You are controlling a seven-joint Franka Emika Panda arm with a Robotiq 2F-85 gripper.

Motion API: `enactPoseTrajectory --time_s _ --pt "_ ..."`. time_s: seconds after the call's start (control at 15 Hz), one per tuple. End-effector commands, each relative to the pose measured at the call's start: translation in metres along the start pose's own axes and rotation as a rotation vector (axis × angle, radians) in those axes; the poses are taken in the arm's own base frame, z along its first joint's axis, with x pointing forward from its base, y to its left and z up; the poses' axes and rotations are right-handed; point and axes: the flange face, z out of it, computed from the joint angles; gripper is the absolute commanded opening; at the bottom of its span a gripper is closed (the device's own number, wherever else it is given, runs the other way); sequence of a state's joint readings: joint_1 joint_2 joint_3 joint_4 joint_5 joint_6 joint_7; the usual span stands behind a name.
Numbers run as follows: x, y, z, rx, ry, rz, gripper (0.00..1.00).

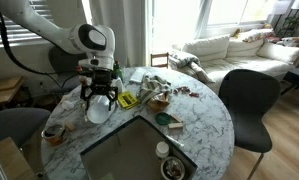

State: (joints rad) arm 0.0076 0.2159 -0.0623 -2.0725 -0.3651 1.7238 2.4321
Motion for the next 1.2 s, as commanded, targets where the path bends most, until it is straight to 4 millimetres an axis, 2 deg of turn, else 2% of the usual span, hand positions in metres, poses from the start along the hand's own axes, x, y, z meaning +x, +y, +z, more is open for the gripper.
enactPoseTrajectory --time_s 0.0,0.13,0.27,0.6,0.73,1.13 --pt "0.001 -0.002 0.016 0.066 -0.123 -0.036 0.64" --pt "-0.004 -0.005 0.026 0.086 -0.176 -0.055 0.64" --pt "-0.003 -0.005 0.031 0.099 -0.203 -0.064 0.97" --pt "-0.001 0.000 0.016 0.136 -0.254 -0.059 1.00" --pt "-0.004 0.000 0.018 0.151 -0.262 -0.178 1.00" --pt "0.004 0.006 0.005 0.216 -0.273 -0.243 1.00"
